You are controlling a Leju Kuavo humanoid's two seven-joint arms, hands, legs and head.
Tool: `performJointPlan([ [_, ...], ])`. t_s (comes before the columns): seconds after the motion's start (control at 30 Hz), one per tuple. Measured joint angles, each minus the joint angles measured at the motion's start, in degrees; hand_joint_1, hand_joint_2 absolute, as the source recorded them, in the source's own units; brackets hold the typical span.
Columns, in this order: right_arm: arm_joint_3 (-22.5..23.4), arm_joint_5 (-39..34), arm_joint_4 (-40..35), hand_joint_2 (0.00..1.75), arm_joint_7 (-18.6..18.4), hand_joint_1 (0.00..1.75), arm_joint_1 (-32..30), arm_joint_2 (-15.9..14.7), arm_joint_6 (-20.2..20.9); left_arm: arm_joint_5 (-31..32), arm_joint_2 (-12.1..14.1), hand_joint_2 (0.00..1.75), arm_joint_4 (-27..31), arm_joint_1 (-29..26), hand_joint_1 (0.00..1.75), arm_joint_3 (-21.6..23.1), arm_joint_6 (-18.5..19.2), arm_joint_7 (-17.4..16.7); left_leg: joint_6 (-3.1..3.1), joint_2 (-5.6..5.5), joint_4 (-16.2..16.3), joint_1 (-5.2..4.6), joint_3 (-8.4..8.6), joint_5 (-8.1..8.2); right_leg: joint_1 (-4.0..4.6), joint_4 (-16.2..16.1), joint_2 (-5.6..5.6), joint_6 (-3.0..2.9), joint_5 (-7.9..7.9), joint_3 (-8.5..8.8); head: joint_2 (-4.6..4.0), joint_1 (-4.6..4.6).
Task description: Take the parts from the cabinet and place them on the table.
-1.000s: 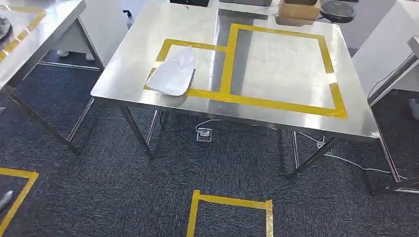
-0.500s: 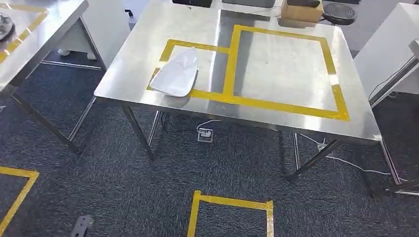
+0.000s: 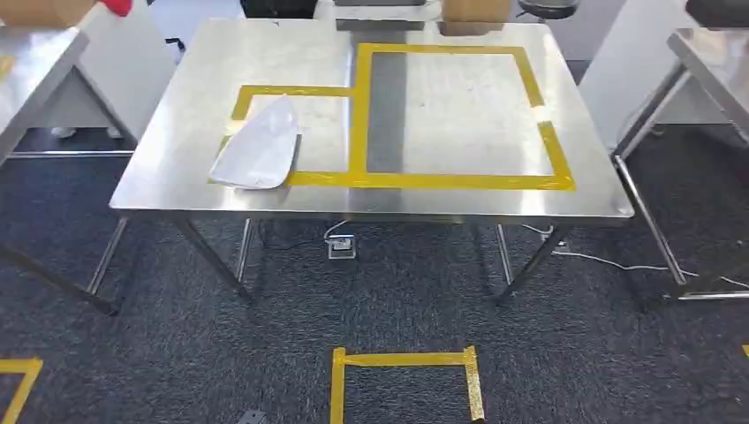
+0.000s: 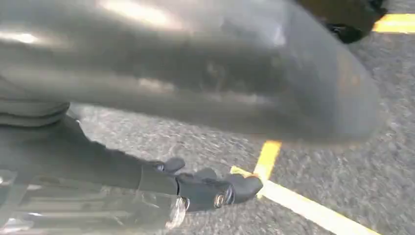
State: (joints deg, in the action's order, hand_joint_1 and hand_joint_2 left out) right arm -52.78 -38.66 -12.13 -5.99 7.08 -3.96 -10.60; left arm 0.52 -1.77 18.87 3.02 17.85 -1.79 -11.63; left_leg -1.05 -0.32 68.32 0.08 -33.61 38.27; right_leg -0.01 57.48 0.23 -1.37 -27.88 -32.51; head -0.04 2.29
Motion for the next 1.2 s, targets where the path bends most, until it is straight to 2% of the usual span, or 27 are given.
performJointPlan([
  [0.03,0.0,0.1,0.0,0.00,0.4,0.00,0.0,0.0,0.0,-0.1,-0.1,1.75,-0.3,0.1,0.00,0.6,-0.4,0.6,-0.22,-0.03,4.4,0.27,-2.27,1.56,0.00,0.0,0.77,-0.01,-0.01,0.05,0.00,-0.37],
  [0.07,0.0,0.1,0.0,0.00,0.7,0.00,0.0,0.2,0.0,-0.2,-0.1,1.75,-0.7,0.1,0.00,1.1,-0.8,1.1,-0.43,-0.01,7.2,0.45,-4.02,2.05,0.00,0.0,1.48,0.01,-0.08,0.08,0.00,-0.52],
  [0.1,0.0,0.1,0.0,0.00,1.3,0.00,-0.1,0.3,-0.1,-0.3,-0.1,1.75,-0.9,0.0,0.00,1.4,-1.0,1.6,-0.59,0.02,7.4,0.59,-4.77,1.10,-0.12,0.1,2.25,0.04,-0.10,0.10,0.00,-0.65],
  [0.17,0.0,-0.1,0.0,0.00,2.4,0.00,-0.3,0.5,-0.2,-0.3,-0.1,1.75,-1.3,0.1,0.00,2.5,-1.5,2.7,-0.91,-0.25,1.5,0.89,-2.87,-4.17,-0.46,0.4,3.68,0.48,-0.37,0.17,0.00,-0.92],
  [0.2,0.0,-0.3,0.0,0.00,2.8,0.00,-0.3,0.6,-0.3,-0.3,-0.1,1.75,-1.4,0.3,0.00,3.1,-1.7,3.1,-1.10,-1.20,-4.3,1.26,-0.43,-7.72,-0.70,0.8,4.52,0.91,-0.66,0.22,0.00,-1.14],
  [0.23,0.0,-0.3,0.0,0.00,3.1,0.00,-0.3,0.7,-0.3,-0.3,-0.1,1.75,-1.5,0.4,0.00,3.4,-1.8,3.3,-1.28,-4.75,-7.0,1.70,0.89,-7.73,-0.89,1.1,5.08,1.38,-0.95,0.15,0.00,-1.49],
  [0.27,0.0,-0.3,0.0,0.00,3.2,0.00,0.0,0.7,-0.3,-0.4,-0.3,1.75,-1.8,0.5,0.00,3.8,-1.8,3.4,-1.18,-7.22,-8.0,1.91,1.02,-7.37,-0.75,1.6,5.73,1.92,-1.09,-0.25,0.00,-2.14],
  [0.37,0.0,-0.5,0.0,0.00,3.2,0.00,-0.1,0.8,-0.3,-0.5,-0.3,1.75,-2.3,0.4,0.00,5.1,-2.0,3.7,0.10,-4.56,-7.8,1.32,1.37,-7.32,-1.47,0.9,8.31,3.16,-0.37,-0.60,0.00,-1.81],
  [0.4,0.0,-0.6,0.0,0.00,2.8,0.00,-0.2,0.9,-0.2,-0.6,-0.3,1.75,-2.5,0.4,0.00,5.4,-2.0,3.8,0.57,-3.43,-8.2,1.58,1.61,-7.51,-1.45,0.9,9.29,3.48,-0.35,-0.85,0.00,-1.90],
  [0.43,0.0,-0.8,0.0,0.00,2.6,0.00,-0.3,1.0,-0.1,-0.6,-0.4,1.75,-2.5,0.6,0.00,5.6,-2.0,3.8,0.87,-2.43,-8.4,1.53,1.85,-7.59,-1.17,1.7,6.28,3.57,-1.00,-1.09,0.00,-1.70],
  [0.47,0.0,-0.9,0.0,0.00,2.2,0.00,-0.1,1.1,0.0,-0.7,-0.6,1.75,-2.5,0.6,0.00,6.0,-2.0,3.9,1.22,-1.26,-8.4,1.32,1.93,-7.44,-0.91,4.7,2.62,3.76,-2.83,-2.57,0.00,-0.87],
  [0.5,0.0,-1.0,0.0,0.00,2.0,0.00,0.0,1.1,0.0,-0.7,-0.6,1.75,-2.6,0.6,0.00,6.3,-2.0,3.9,1.49,-0.17,-8.4,1.03,1.95,-7.35,-0.92,8.6,1.14,3.90,-4.78,-4.54,0.00,-0.24],
  [0.57,0.0,-1.1,0.0,0.00,2.0,0.00,0.2,1.2,0.1,-0.9,-0.5,1.75,-3.0,0.5,0.00,6.6,-2.0,3.8,1.91,2.35,-8.4,0.53,1.97,-7.08,-0.91,17.3,-0.01,3.97,-8.25,-8.86,0.00,0.02],
  [0.6,0.0,-1.1,-0.1,0.00,2.0,0.00,0.0,1.2,0.2,-1.0,-0.5,1.75,-3.1,0.5,0.00,6.9,-2.0,3.6,2.09,3.33,-8.4,0.32,2.05,-6.95,-0.91,18.8,-0.12,3.85,-8.14,-9.39,0.00,0.11],
  [0.63,0.0,-1.3,0.0,0.00,2.0,0.00,-0.3,1.2,0.2,-1.1,-0.5,1.75,-3.2,0.6,0.00,7.1,-2.0,3.4,2.18,4.04,-8.4,0.08,2.12,-6.85,-0.88,17.6,-0.18,3.55,-6.75,-8.59,0.00,0.13],
  [0.7,0.0,-1.6,0.0,0.00,2.0,0.00,-0.6,1.1,0.2,-1.2,-0.6,1.75,-3.3,0.9,0.00,7.7,-2.0,3.1,2.27,5.14,-8.4,-0.46,2.45,-6.63,-0.33,9.2,-0.81,2.27,-1.98,-4.08,0.00,0.44],
  [0.73,0.0,-1.7,0.0,0.00,2.0,0.00,-0.5,1.0,0.2,-1.2,-0.8,1.75,-3.3,1.1,0.00,8.0,-2.0,3.0,2.35,5.62,-8.5,-0.54,2.69,-6.51,0.52,3.4,-2.70,0.95,-0.13,-1.12,0.00,0.66],
  [0.77,-0.1,-1.7,0.0,0.00,1.9,0.00,-0.4,0.6,0.2,-1.3,-1.1,1.75,-3.4,1.2,0.00,8.0,-2.0,3.0,2.27,6.13,-8.6,-0.56,2.53,-6.47,1.01,2.4,-5.62,-0.39,-1.51,-0.25,0.00,0.01],
  [0.83,-0.1,-2.1,-0.1,0.00,1.7,0.00,-0.2,0.6,0.2,-1.4,-1.3,1.75,-3.4,1.3,0.00,8.4,-2.0,3.1,1.79,6.90,-8.6,-0.50,2.62,-6.55,1.62,1.4,-4.62,-0.42,-1.06,-0.21,0.00,0.53],
  [0.9,-0.1,-2.2,-0.1,0.00,1.5,0.00,-0.5,0.5,0.2,-1.4,-1.5,1.75,-3.4,1.3,0.00,8.9,-1.9,3.1,1.41,8.00,-9.2,-0.47,3.31,-6.52,1.66,0.8,-3.51,-0.66,-0.95,-0.13,0.00,0.76],
  [0.93,-0.1,-2.2,-0.1,0.00,1.5,0.00,-0.7,0.5,0.3,-1.4,-1.4,1.75,-3.4,1.3,0.00,9.0,-1.9,3.1,1.03,5.83,-8.5,-0.44,3.12,-5.69,0.56,-0.9,-3.07,-0.19,-0.04,0.97,0.00,1.03],
  [0.97,-0.1,-2.2,-0.1,0.00,1.4,0.00,-0.7,0.5,0.4,-1.4,-1.4,1.75,-3.5,1.4,0.00,9.1,-1.9,3.2,0.68,0.87,-6.6,-0.31,2.37,-4.44,0.45,-1.6,-2.52,-0.25,0.22,1.28,0.00,0.70],
  [1.0,-0.1,-2.3,-0.1,0.00,1.4,0.00,-0.6,0.5,0.4,-1.4,-1.4,1.75,-3.5,1.4,0.00,9.3,-1.9,3.2,0.43,-0.37,-3.2,-0.21,0.64,-2.46,0.34,-1.7,-1.88,-0.42,0.44,1.24,0.00,0.41],
  [1.07,-0.1,-2.3,-0.1,0.00,1.4,0.00,-0.3,0.8,0.6,-1.4,-1.3,1.75,-3.6,1.2,0.00,9.4,-2.0,3.0,-0.04,-0.48,5.2,0.19,-3.50,1.05,0.11,-1.6,-0.22,-0.40,0.42,1.19,0.00,-0.37],
  [1.1,-0.1,-2.4,-0.1,0.00,1.4,0.00,-0.3,0.9,0.6,-1.4,-1.3,1.75,-3.7,1.2,0.00,9.4,-2.0,3.0,-0.28,-0.29,7.1,0.36,-4.67,1.10,0.01,-1.5,0.55,-0.28,0.35,1.20,0.00,-0.63],
  [1.13,-0.1,-2.6,-0.1,0.00,1.4,0.00,-0.3,1.0,0.7,-1.4,-1.2,1.75,-3.8,1.2,0.00,9.4,-2.1,3.0,-0.59,-0.04,6.5,0.56,-4.74,-0.30,-0.21,-1.3,1.42,-0.13,0.26,1.22,0.00,-0.74],
  [1.2,-0.1,-2.7,-0.1,0.00,1.4,0.00,-0.5,1.2,0.7,-1.4,-1.1,1.75,-3.9,1.2,0.00,9.8,-2.1,2.9,-1.32,-0.32,-1.2,1.20,-1.31,-6.00,-0.86,-0.4,3.09,0.70,-0.28,1.25,0.00,-0.98],
])
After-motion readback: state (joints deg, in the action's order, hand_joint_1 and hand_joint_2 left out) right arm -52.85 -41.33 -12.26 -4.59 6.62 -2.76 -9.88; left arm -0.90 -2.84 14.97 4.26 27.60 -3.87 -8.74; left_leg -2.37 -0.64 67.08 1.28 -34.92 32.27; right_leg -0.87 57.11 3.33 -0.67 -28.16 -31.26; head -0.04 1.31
